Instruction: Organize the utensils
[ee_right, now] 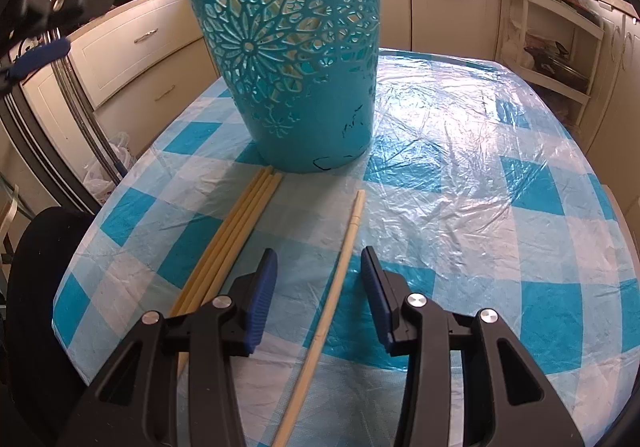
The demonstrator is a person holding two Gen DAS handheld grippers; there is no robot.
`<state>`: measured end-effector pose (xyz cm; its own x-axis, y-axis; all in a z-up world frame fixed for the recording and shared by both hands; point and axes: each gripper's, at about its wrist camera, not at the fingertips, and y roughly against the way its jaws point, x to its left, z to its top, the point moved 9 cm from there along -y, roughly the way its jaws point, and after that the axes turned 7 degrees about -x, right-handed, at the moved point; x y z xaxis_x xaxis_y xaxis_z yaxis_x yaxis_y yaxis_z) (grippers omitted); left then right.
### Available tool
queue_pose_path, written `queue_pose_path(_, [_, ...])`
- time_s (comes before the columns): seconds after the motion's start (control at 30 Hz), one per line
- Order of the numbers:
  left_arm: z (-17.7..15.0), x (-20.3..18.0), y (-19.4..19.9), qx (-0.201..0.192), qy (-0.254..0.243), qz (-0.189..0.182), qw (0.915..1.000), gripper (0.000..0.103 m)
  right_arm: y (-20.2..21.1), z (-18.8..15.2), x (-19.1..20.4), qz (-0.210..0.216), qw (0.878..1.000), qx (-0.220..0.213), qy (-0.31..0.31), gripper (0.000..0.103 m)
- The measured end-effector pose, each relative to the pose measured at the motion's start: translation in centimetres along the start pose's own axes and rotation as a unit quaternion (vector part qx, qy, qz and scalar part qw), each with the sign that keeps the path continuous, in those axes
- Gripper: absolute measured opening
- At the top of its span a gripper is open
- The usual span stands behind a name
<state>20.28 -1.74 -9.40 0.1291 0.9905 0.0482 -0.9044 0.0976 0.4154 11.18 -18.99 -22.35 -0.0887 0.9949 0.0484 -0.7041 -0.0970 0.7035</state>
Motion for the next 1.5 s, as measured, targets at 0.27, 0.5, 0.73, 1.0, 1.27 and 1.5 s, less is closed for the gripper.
queue_pose_path(0.27, [-3.6,1.0,-1.6,0.036,0.009,0.000,0.9993,0.081,-0.2,0.2,-0.7,-0.036,0.999,0.005,0.020,0.020])
queue_pose_path(0.5, [-6.0,0.9,-2.9,0.061,0.004,-0.002,0.9981,0.081,-0.4,0.3,-0.5,-0.043,0.998,0.009,0.040,0.018])
queue_pose_path(0.73, [-7.1,0.8,-3.8,0.076,0.002,-0.004,0.9971,0.081,-0.4,0.2,-0.1,-0.036,0.999,0.006,0.040,0.010])
queue_pose_path(1.0, [-8.8,1.0,-4.9,0.097,0.000,0.001,0.9953,0.081,0.4,0.2,-0.9,0.024,0.999,0.009,-0.045,0.006])
queue_pose_path(1.27, [-10.1,1.1,-5.7,0.116,0.002,0.002,0.9932,0.081,4.8,2.6,-1.0,0.073,0.993,-0.036,-0.085,0.006])
queue_pose_path(1.5, [-10.5,1.1,-5.9,0.124,0.002,-0.001,0.9922,0.082,8.7,6.7,-0.6,0.112,0.982,-0.094,-0.116,0.006])
